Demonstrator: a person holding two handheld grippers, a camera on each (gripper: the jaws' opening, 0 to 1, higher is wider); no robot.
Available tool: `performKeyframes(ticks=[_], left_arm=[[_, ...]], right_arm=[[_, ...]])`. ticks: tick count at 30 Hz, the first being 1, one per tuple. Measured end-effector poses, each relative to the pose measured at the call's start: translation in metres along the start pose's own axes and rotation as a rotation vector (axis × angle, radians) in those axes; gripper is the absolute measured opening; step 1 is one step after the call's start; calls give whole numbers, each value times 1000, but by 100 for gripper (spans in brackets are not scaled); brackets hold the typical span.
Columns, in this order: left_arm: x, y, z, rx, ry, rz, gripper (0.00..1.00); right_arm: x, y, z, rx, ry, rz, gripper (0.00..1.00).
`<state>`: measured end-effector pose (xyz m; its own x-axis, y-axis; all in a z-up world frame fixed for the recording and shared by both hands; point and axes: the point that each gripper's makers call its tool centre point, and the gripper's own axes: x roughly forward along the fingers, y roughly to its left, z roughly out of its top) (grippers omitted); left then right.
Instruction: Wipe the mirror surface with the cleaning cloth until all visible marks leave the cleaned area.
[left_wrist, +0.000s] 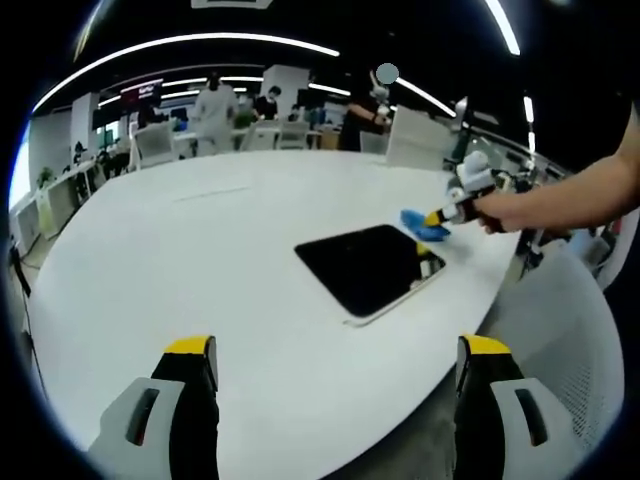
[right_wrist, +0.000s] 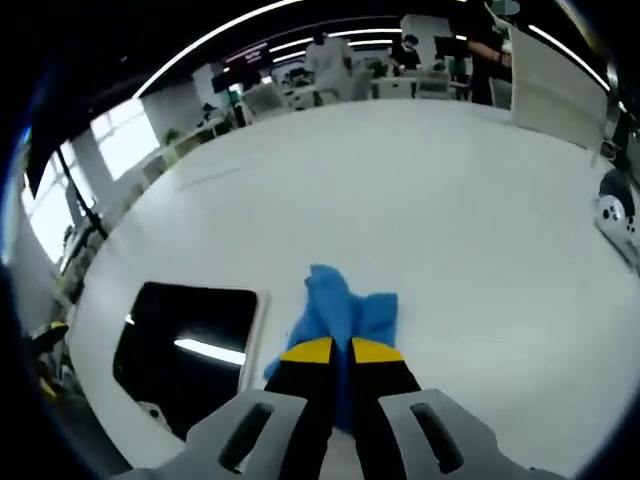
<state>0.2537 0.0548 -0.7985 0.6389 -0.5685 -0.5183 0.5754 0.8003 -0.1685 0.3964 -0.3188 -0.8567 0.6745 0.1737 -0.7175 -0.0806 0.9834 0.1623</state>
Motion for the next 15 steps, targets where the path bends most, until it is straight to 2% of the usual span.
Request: performKeyframes(ticks=[7, 10, 15], left_arm=[[-1, 3, 1, -6, -9, 13, 100], [0, 2, 0, 3, -3, 9, 100], [0, 2, 1, -3, -9, 9, 100]], right_arm=[[-6, 11, 18, 18, -21, 38, 0], [-7, 22, 27, 53, -31, 72, 0], [-5, 40, 35, 50, -32, 95, 0]])
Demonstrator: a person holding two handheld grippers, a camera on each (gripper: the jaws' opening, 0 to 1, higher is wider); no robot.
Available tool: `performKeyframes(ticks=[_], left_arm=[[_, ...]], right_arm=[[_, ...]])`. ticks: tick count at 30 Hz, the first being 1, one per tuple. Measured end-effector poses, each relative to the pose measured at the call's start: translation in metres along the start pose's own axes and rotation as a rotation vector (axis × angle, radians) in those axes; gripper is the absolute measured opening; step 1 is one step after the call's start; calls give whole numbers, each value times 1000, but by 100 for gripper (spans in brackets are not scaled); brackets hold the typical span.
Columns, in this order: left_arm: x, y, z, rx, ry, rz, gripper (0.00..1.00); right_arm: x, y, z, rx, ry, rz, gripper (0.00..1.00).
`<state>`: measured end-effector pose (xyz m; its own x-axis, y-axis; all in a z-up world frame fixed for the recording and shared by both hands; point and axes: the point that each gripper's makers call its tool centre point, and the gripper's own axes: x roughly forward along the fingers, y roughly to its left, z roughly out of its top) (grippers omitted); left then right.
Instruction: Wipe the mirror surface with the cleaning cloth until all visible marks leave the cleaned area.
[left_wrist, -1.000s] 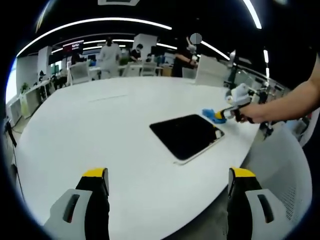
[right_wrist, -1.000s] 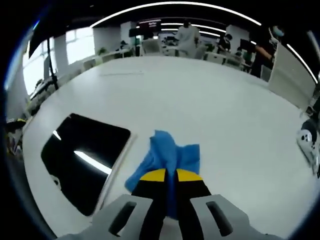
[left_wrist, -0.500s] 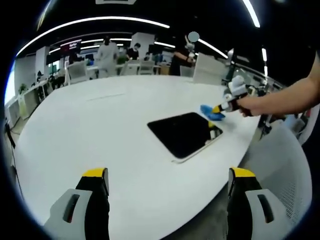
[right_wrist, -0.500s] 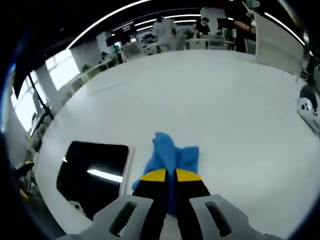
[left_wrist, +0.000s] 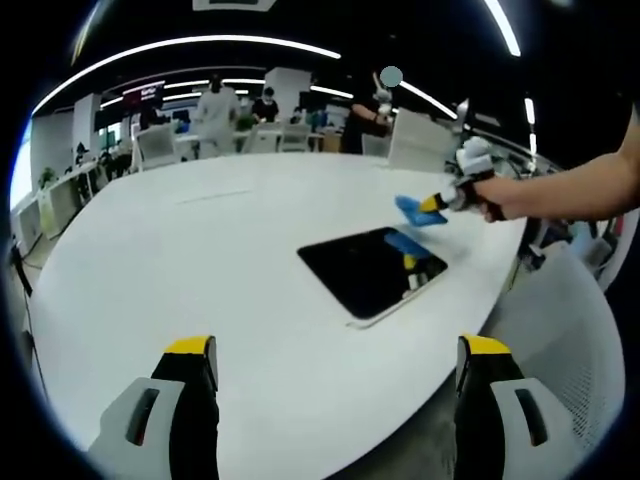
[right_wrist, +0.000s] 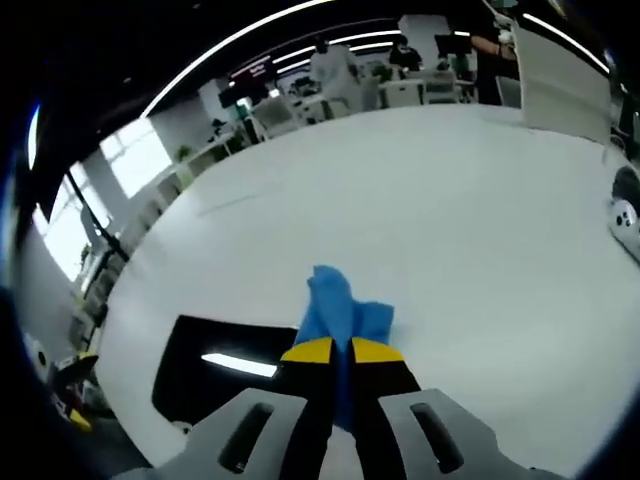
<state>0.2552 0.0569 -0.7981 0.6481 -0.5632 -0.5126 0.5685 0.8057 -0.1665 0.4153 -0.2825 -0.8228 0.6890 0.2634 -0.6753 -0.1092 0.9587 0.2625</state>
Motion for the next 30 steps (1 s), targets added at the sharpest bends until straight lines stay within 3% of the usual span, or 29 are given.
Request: performKeyframes(ticks=[12, 22, 30], left_arm=[[0, 1, 1, 2, -9, 1, 99], [0, 2, 3, -7, -16, 0, 99], [0, 3, 4, -5, -21, -2, 99]], right_arm=[[22, 41, -7, -7, 57, 56, 0], [47, 43, -37, -39, 149, 23, 0], [53, 55, -33, -12, 156, 18, 0]])
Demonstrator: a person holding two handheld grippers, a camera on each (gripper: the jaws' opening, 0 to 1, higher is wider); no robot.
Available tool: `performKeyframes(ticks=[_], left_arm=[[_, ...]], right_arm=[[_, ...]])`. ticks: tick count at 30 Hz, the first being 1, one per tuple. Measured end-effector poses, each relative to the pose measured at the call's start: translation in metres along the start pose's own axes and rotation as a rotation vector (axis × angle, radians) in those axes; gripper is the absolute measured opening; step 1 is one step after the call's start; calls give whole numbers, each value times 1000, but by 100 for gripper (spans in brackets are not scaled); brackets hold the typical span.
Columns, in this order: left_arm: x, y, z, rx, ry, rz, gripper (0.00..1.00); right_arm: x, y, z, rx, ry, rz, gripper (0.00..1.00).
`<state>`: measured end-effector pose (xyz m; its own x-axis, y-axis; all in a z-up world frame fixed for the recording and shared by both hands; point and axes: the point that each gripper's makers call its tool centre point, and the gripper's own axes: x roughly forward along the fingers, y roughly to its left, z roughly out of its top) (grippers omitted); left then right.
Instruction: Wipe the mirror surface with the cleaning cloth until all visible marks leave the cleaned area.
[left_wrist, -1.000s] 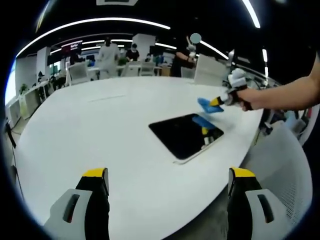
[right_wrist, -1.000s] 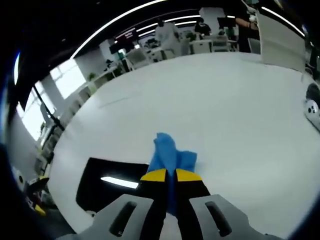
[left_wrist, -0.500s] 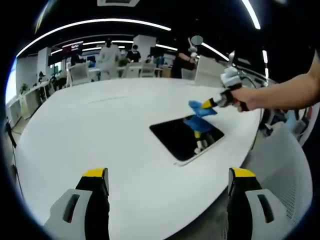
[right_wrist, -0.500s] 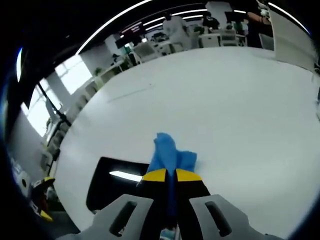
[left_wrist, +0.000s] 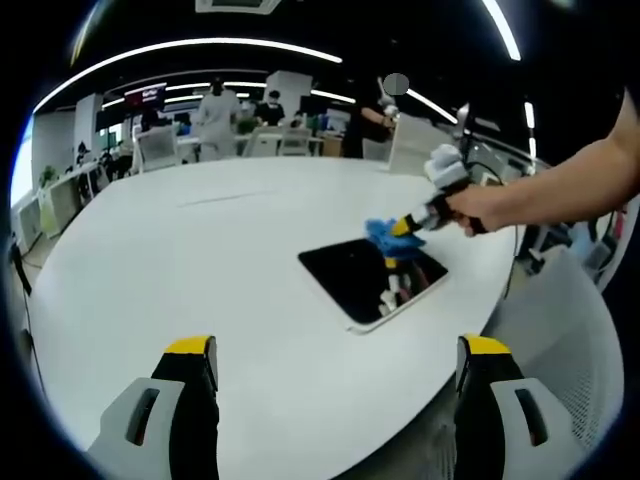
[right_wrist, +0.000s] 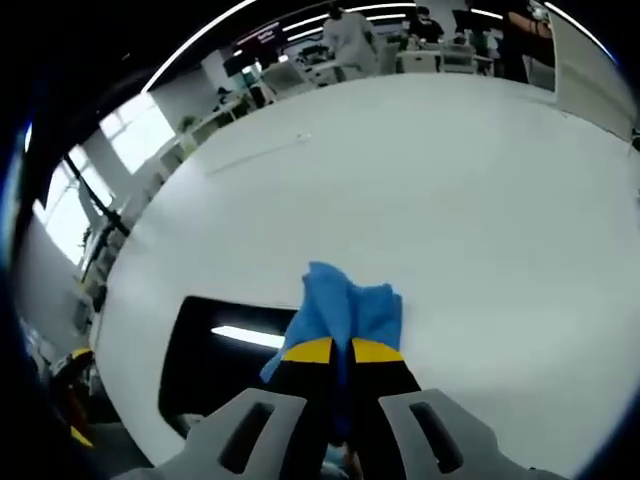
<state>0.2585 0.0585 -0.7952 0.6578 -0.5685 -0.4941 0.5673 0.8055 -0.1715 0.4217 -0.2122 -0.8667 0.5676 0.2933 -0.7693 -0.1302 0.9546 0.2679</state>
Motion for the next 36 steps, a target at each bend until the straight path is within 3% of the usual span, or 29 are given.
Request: performKeyframes(ticks=[36], left_arm=[[1, -2, -2, 8, 10, -9, 99]], right_arm=[[41, 115, -4, -72, 77, 115, 0]])
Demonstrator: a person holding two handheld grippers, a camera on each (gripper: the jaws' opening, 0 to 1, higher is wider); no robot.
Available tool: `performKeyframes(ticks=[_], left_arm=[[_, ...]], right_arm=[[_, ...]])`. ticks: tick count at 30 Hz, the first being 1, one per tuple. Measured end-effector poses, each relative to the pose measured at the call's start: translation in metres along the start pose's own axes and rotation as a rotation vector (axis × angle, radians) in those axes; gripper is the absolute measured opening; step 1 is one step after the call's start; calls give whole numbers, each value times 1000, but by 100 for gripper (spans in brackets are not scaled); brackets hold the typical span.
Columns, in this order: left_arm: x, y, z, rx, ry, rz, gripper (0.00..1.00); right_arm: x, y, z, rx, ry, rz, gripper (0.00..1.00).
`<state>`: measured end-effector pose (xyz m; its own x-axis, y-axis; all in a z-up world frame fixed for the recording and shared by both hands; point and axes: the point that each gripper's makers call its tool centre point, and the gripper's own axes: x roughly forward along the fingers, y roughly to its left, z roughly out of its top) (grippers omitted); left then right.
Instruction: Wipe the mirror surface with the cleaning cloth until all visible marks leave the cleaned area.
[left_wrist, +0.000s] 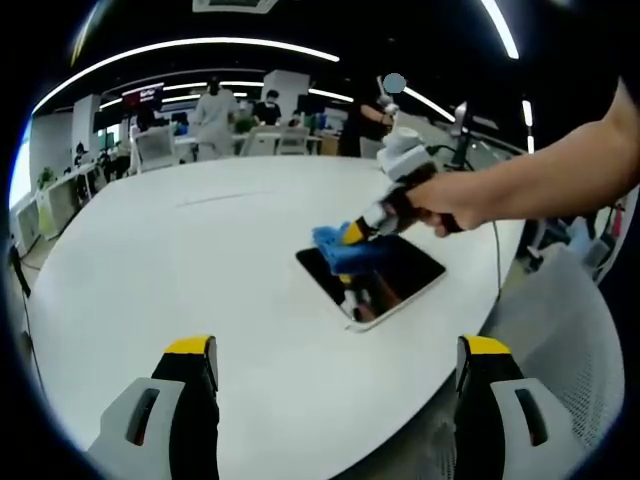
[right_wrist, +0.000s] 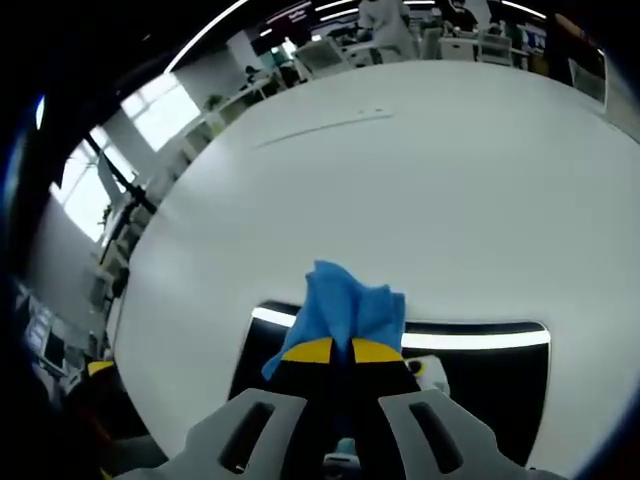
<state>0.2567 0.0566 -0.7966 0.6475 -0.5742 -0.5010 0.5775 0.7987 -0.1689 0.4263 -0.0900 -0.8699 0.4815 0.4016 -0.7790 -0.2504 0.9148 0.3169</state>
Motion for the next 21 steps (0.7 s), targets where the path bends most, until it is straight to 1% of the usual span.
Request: performKeyframes(ticks=[5, 11, 16, 21], left_arm=[[1, 0, -1, 5, 5, -1, 99], [1, 0, -1, 4, 9, 1, 99], [2, 1, -2, 5, 11, 0, 99], [2, 0, -3, 7, 15, -2, 99]], right_arm=[[7, 12, 2, 19, -2, 18, 0], [15, 30, 5, 13, 5, 41, 0], [22, 41, 8, 10, 9, 56, 0], [25, 44, 9, 21, 7, 64, 0]])
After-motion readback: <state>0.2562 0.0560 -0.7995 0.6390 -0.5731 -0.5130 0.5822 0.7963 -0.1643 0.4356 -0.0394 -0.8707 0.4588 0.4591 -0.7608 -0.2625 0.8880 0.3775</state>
